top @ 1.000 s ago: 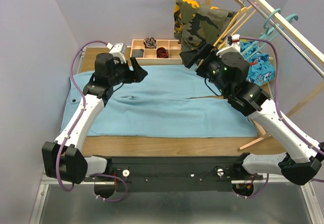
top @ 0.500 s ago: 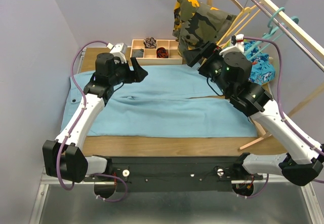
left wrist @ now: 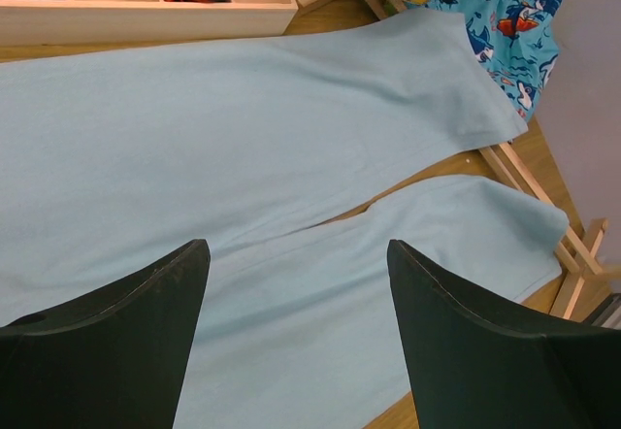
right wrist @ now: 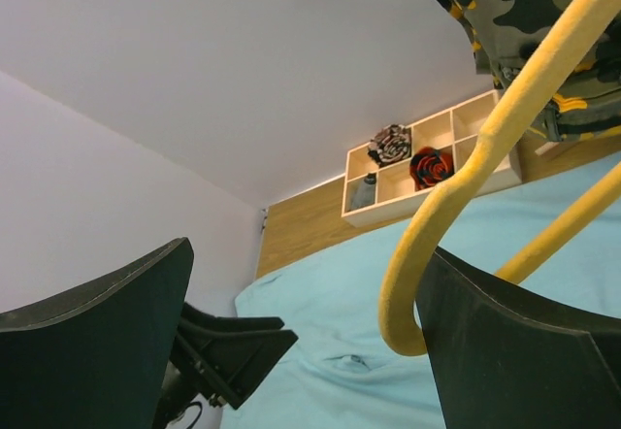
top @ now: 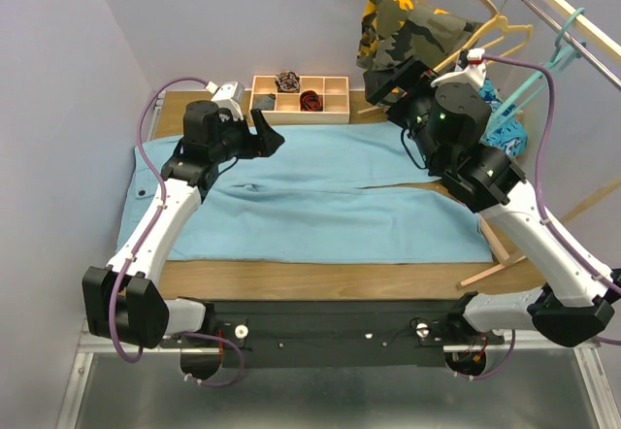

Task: Place the trousers on the hanger
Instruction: Place the hanger at the clothesline.

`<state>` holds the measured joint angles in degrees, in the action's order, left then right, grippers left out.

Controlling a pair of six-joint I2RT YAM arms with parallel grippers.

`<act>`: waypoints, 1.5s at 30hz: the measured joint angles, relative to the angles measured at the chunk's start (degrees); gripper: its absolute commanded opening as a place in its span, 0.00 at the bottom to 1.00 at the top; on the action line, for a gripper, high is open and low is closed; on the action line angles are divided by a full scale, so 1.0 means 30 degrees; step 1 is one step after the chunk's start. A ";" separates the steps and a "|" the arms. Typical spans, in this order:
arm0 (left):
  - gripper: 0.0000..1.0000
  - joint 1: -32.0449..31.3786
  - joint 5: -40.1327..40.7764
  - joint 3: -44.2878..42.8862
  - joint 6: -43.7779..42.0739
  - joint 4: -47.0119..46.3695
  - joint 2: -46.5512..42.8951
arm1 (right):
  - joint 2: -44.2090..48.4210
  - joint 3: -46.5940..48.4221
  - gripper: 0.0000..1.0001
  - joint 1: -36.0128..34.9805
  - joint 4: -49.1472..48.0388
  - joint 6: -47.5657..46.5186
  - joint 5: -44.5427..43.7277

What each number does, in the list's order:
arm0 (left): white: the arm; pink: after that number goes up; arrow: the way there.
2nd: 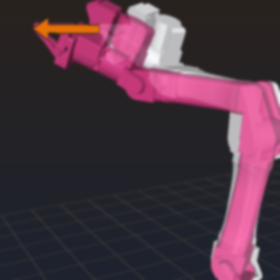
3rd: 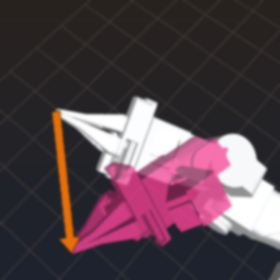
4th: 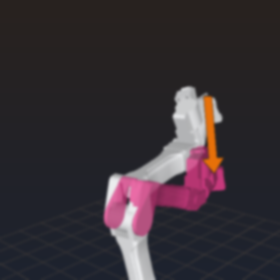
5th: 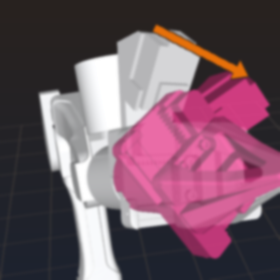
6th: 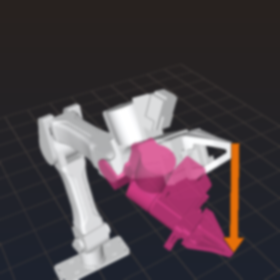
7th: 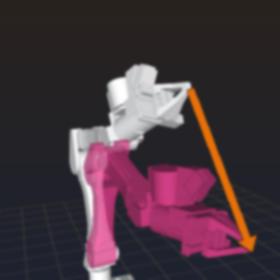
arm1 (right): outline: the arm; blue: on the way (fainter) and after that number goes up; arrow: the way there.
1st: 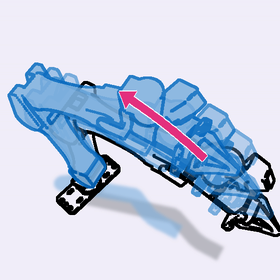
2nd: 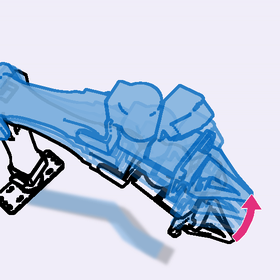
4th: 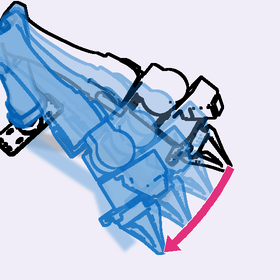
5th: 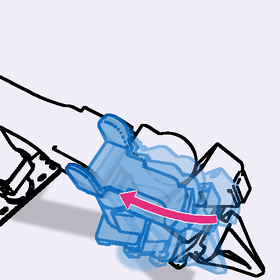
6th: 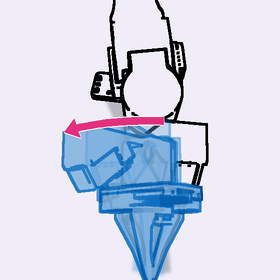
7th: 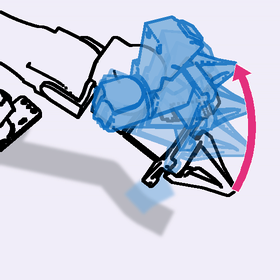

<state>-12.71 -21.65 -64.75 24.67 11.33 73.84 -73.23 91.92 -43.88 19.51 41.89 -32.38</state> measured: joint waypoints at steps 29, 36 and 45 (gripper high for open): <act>0.83 0.0000 -0.0503 0.0401 0.0007 -0.0721 0.0109 | -0.1166 0.2448 1.00 0.2062 0.3541 -0.1778 -0.4386; 0.83 0.0000 -0.0590 0.0707 0.0015 -0.0903 0.0350 | -0.0328 0.1880 1.00 0.2062 0.4634 -0.0714 -0.3257; 0.83 0.0000 -0.0583 0.0743 0.0000 -0.0911 0.0648 | 0.1326 0.1428 1.00 0.2062 0.5005 -0.0495 -0.0277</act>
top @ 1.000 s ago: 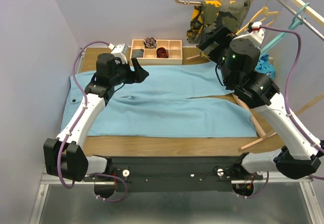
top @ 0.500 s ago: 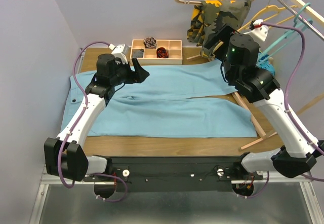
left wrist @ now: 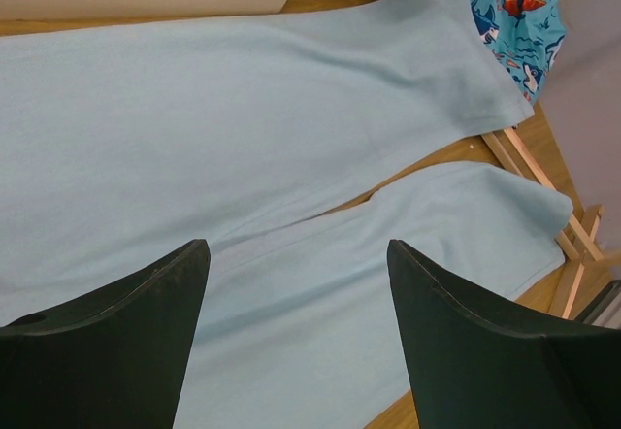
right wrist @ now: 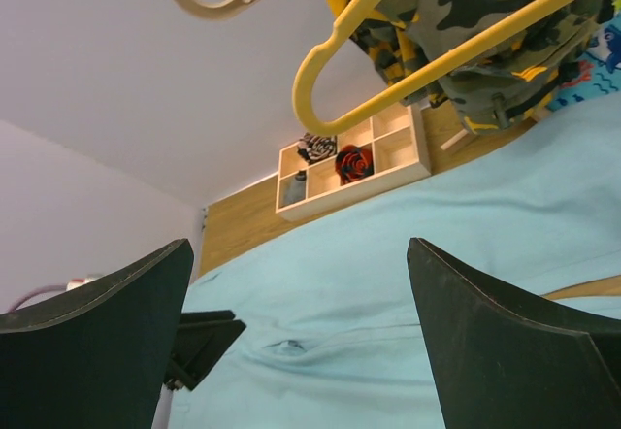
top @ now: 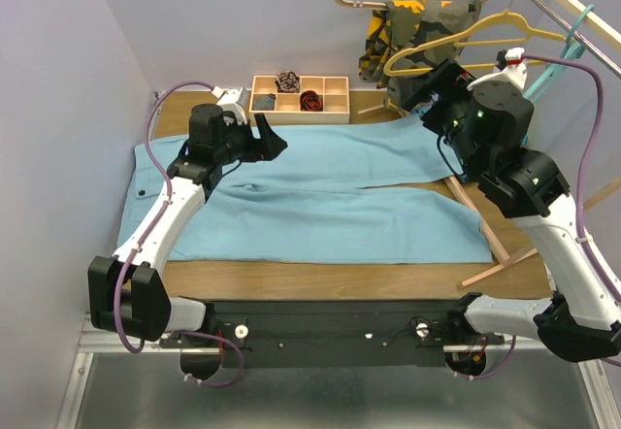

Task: Place the trousers on the hanger
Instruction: Place the hanger at the clothesline, then fold the trousers at the center of the board.

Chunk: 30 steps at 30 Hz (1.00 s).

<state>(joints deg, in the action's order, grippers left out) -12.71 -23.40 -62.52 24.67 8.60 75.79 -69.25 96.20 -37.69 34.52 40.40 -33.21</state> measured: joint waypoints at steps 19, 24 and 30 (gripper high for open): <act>0.98 0.1035 0.6441 0.2922 -0.0408 0.0189 -0.2820 | -0.2433 0.0007 0.98 -0.0860 0.0007 -0.2936 0.5938; 0.98 0.1581 0.8000 0.4605 -0.0182 0.0277 -0.5151 | -0.3730 -0.0044 0.98 -0.2463 0.0015 -0.3373 0.5807; 0.98 0.1639 1.0688 0.5909 0.0525 0.1749 -0.7519 | -0.3672 -0.2492 1.00 -0.3541 -0.0423 -0.3126 0.5435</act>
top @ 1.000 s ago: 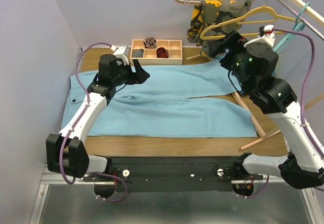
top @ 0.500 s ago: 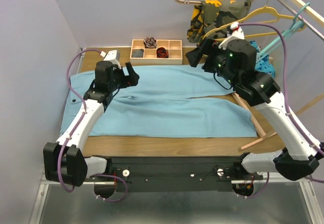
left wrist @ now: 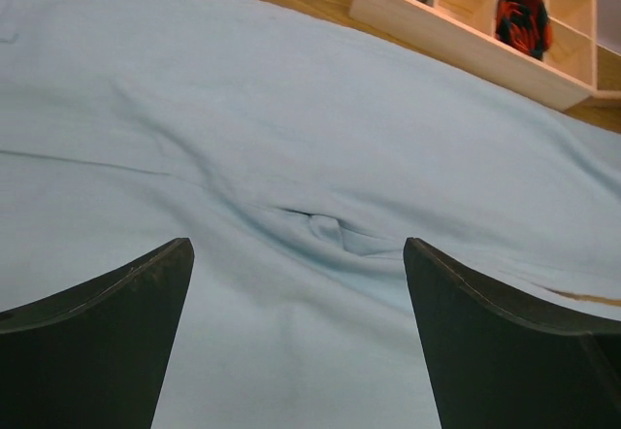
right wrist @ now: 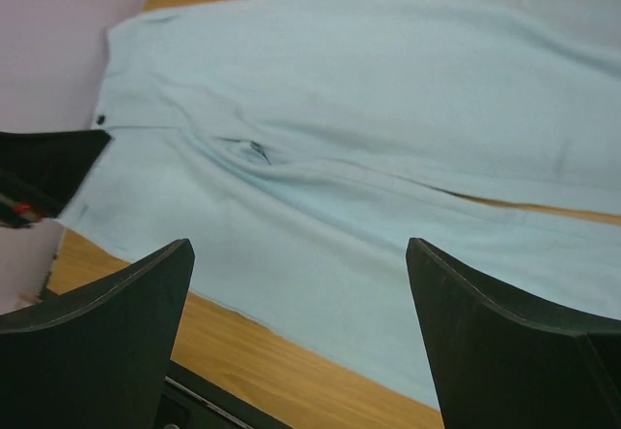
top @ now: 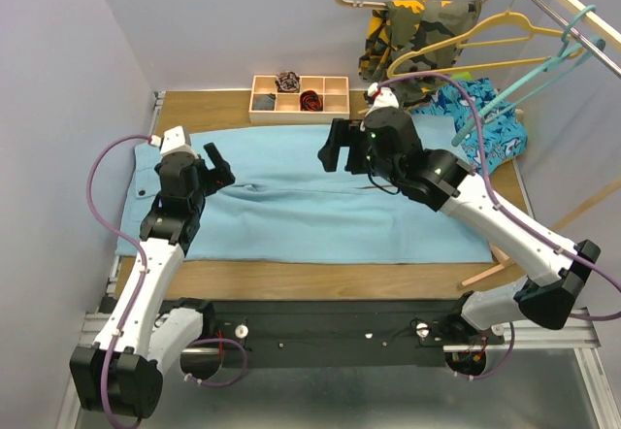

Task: Place the trousers on the hanger
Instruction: Fold the trousers at the center of the board.

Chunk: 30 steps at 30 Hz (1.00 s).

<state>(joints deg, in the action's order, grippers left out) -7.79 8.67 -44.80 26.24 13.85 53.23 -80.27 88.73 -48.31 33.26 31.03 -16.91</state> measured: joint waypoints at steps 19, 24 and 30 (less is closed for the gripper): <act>0.98 0.2637 0.7584 0.1122 0.8247 0.5858 0.1523 | 0.3242 -0.8488 1.00 0.0029 -0.0707 0.3781 -0.2783; 0.98 0.4911 0.7694 0.3315 0.9967 0.6054 -0.0291 | 0.2769 -0.8721 1.00 0.0525 -0.0794 0.4036 -0.2747; 0.98 0.5865 0.8670 0.4335 1.1992 0.6907 -0.0809 | 0.1137 -0.8546 1.00 0.0736 -0.0845 0.4430 -0.1377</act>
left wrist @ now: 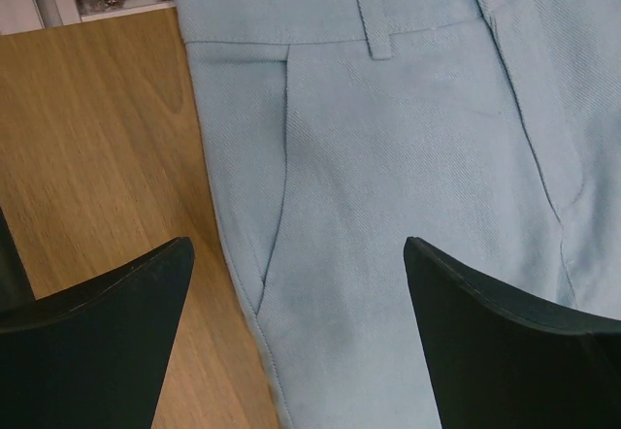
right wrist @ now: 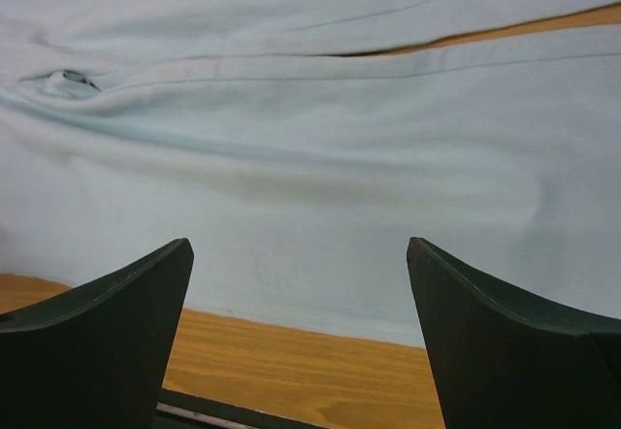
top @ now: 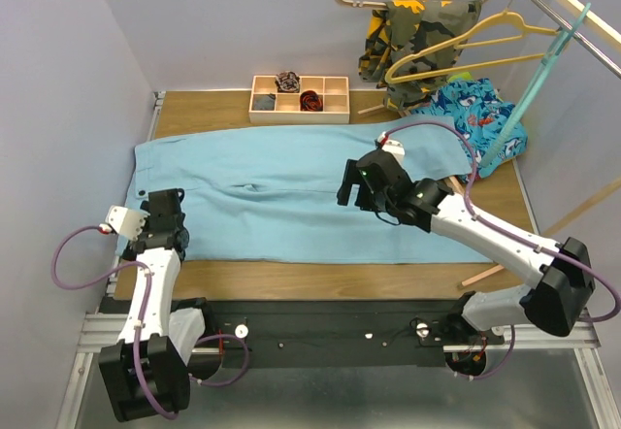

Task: Place the trousers on the hanger
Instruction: Fold the trousers at the center of the board.

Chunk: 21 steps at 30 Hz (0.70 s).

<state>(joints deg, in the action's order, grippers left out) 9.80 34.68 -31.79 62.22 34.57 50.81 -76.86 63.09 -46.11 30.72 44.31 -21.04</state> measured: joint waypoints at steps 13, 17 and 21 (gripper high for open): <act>0.98 0.2696 -0.1661 -0.0430 -0.1778 -0.1413 0.4204 | 0.1064 -0.0459 1.00 0.0007 -0.0364 0.0583 0.0838; 0.98 0.4524 -0.2747 -0.0350 -0.2849 -0.2550 0.4313 | 0.1552 -0.0772 1.00 0.0007 -0.0393 0.0729 0.0838; 0.98 0.4823 -0.2827 -0.0350 -0.3220 -0.2856 0.4218 | 0.1676 -0.1071 1.00 0.0036 -0.0393 0.0801 0.0831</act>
<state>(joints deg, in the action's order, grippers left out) 24.27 26.20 -32.84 52.56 26.00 63.46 -71.83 59.88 -46.00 29.54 46.72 -18.55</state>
